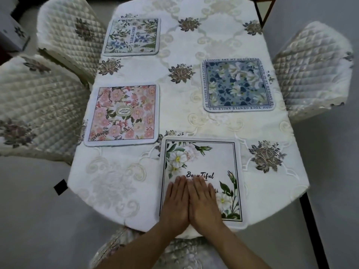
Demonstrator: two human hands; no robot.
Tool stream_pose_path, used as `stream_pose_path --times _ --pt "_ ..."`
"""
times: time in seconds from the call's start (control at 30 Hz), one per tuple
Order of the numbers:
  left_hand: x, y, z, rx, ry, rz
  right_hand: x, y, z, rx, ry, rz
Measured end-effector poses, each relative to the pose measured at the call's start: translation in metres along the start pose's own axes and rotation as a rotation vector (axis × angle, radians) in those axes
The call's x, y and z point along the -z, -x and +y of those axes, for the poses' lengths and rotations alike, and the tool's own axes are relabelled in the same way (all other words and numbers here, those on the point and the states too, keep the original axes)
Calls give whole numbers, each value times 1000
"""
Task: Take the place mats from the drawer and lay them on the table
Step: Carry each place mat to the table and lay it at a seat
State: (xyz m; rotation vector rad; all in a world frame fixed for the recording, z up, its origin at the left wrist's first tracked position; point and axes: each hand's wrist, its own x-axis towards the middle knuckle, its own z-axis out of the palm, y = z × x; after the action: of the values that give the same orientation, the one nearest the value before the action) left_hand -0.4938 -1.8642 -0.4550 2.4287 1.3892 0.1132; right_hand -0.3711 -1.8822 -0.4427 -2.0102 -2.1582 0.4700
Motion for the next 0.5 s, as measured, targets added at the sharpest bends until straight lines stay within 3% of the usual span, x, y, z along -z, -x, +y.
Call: stream_pose_path --times 0.23,0.37,0.5 --pt "1 16 -30 11 -15 28 -3 22 55 -103 20 -77" --pt "7 35 -50 9 5 -41 17 30 76 -125 -4 -143" --pt "12 -10 -36 39 40 -32 38 -34 71 -133 -38 -127"
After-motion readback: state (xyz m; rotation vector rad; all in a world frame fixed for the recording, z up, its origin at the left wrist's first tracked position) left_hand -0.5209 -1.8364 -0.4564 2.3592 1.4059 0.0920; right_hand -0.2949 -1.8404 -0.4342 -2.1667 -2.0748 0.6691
